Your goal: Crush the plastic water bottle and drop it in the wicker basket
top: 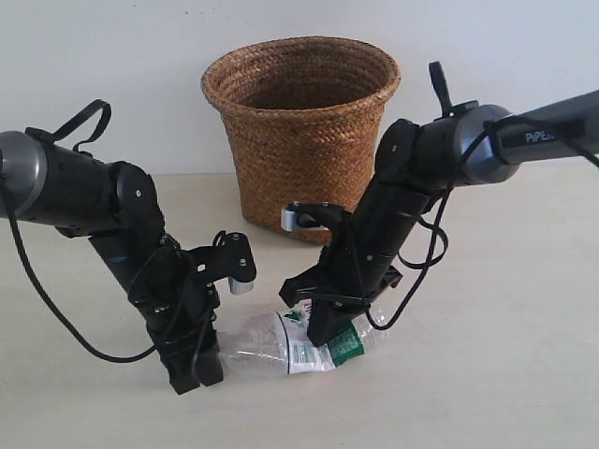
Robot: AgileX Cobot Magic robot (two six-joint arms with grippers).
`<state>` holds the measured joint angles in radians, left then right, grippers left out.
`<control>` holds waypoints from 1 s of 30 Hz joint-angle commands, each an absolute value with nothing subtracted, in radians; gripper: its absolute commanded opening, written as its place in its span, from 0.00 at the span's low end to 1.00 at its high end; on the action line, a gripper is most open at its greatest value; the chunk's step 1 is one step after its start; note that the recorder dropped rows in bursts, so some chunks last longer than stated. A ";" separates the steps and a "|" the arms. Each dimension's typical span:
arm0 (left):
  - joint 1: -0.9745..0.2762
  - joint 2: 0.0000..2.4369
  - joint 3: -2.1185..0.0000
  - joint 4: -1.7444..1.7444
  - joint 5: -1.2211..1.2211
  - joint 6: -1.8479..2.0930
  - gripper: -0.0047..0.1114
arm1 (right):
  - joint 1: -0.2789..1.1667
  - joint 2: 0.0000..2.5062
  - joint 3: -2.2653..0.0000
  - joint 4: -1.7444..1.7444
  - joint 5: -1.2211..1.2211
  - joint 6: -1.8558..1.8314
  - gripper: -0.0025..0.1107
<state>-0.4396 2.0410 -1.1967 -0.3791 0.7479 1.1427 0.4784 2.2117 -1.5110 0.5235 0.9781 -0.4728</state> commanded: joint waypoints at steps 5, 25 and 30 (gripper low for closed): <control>-0.444 2.048 -1.188 -0.403 0.751 1.137 0.08 | 0.479 2.394 -1.563 0.323 0.996 -0.439 0.02; -0.444 2.048 -1.168 -0.410 0.635 1.309 0.08 | 0.498 2.052 -1.570 0.610 1.049 -0.524 0.02; -0.444 2.048 -1.168 -0.415 0.635 1.309 0.08 | 0.498 2.103 -1.570 0.620 1.029 -0.523 0.02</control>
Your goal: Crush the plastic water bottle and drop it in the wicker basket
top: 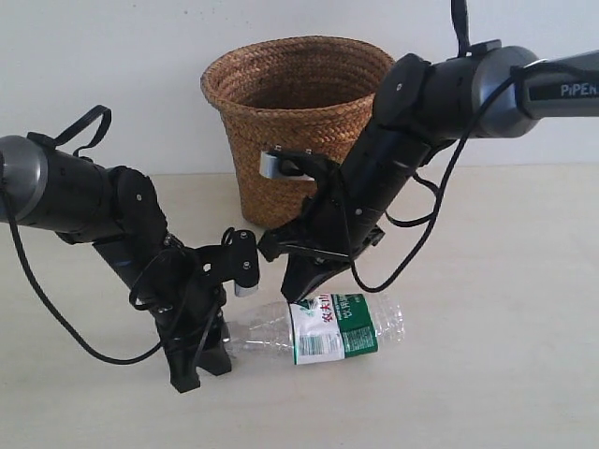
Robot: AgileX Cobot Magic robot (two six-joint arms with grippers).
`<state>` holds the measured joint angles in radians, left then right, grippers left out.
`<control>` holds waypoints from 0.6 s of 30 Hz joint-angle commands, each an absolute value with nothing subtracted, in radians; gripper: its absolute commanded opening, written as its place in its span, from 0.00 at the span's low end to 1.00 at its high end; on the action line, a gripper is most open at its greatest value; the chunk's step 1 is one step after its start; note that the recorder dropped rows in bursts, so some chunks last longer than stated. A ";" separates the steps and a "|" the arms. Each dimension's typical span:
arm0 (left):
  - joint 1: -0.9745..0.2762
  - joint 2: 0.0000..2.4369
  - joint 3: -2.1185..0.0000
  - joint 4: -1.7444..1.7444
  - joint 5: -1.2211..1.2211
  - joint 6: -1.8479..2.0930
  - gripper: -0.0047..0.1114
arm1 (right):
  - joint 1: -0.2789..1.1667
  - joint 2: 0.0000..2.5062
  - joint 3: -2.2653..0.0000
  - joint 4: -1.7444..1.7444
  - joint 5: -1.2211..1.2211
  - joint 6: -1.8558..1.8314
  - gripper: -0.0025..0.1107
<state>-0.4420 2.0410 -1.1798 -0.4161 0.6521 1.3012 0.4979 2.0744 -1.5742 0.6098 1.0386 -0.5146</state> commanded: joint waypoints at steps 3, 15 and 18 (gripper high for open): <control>-0.444 2.048 -1.168 -0.415 0.635 1.309 0.08 | 0.498 2.150 -1.570 0.654 1.029 -0.523 0.02; -0.444 2.048 -1.168 -0.429 0.635 1.309 0.08 | 0.498 2.182 -1.570 0.718 0.941 -0.558 0.02; -0.444 2.048 -1.168 -0.429 0.635 1.309 0.08 | 0.498 2.210 -1.570 0.703 0.929 -0.558 0.02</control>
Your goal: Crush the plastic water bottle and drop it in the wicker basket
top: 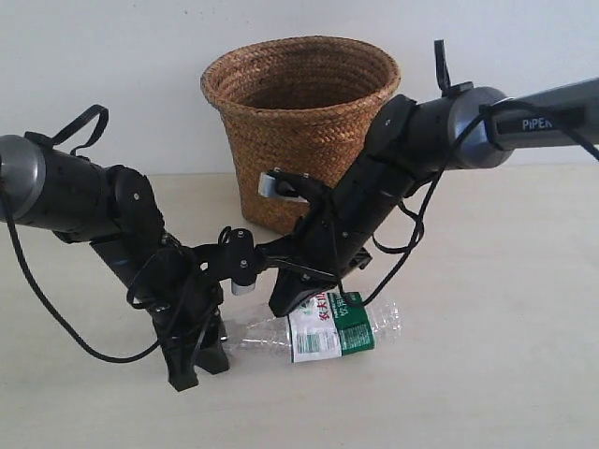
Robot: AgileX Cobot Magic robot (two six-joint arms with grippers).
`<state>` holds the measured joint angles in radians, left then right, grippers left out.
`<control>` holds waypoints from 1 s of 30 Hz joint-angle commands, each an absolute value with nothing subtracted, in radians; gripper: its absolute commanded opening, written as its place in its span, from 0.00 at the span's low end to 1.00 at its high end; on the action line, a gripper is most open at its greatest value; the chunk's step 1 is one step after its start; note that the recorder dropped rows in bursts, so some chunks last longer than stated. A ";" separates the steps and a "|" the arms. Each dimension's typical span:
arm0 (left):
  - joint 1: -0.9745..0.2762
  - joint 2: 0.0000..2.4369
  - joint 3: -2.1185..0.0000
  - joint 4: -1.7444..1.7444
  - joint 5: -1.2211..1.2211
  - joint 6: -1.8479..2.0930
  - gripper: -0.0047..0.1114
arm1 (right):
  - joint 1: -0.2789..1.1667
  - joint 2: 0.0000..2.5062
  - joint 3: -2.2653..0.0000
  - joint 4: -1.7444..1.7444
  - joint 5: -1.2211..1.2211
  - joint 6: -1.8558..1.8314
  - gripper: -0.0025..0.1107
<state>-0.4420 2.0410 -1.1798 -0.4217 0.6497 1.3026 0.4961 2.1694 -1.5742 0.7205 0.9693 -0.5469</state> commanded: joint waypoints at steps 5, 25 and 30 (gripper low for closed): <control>-0.444 2.048 -1.168 -0.431 0.635 1.309 0.08 | 0.498 2.298 -1.570 0.687 0.920 -0.559 0.02; -0.444 2.048 -1.168 -0.463 0.632 1.309 0.08 | 0.498 2.415 -1.597 0.407 0.972 -0.400 0.02; -0.444 2.048 -1.168 -0.463 0.632 1.309 0.08 | 0.498 2.437 -1.597 0.355 0.981 -0.381 0.02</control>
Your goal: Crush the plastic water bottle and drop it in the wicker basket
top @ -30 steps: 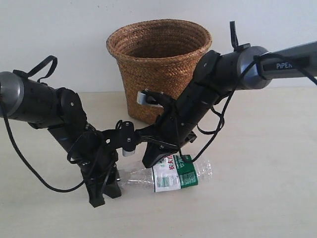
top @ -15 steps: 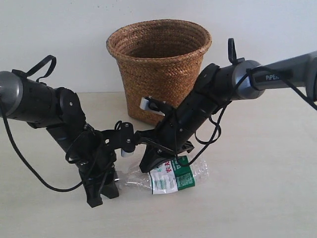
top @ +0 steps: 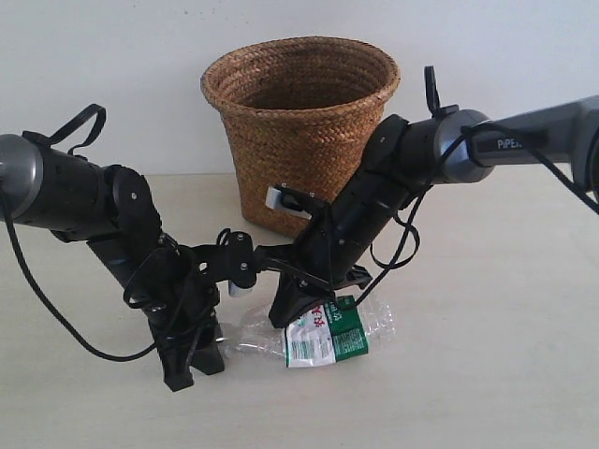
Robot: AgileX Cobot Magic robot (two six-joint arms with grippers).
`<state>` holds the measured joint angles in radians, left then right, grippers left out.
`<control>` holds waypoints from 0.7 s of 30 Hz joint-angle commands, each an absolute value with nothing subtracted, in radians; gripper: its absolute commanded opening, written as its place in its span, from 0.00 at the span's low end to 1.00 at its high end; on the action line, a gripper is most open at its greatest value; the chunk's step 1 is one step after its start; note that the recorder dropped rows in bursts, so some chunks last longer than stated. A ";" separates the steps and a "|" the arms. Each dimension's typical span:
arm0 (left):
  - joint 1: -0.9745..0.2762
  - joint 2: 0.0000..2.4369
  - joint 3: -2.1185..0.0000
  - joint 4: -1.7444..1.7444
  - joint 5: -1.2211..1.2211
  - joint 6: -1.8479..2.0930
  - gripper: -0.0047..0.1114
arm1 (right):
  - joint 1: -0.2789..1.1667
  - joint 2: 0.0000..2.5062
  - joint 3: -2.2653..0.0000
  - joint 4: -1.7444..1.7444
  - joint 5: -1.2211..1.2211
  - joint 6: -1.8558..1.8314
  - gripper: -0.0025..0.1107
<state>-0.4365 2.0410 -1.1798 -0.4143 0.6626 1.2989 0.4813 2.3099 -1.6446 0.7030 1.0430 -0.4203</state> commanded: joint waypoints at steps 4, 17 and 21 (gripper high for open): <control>-0.444 2.048 -1.168 -0.463 0.632 1.309 0.08 | 0.498 2.433 -1.597 0.354 0.989 -0.380 0.02; -0.444 2.048 -1.168 -0.463 0.636 1.308 0.08 | 0.498 2.242 -1.597 0.437 1.088 -0.469 0.02; -0.444 2.048 -1.168 -0.463 0.636 1.306 0.08 | 0.498 2.170 -1.597 0.577 1.103 -0.580 0.02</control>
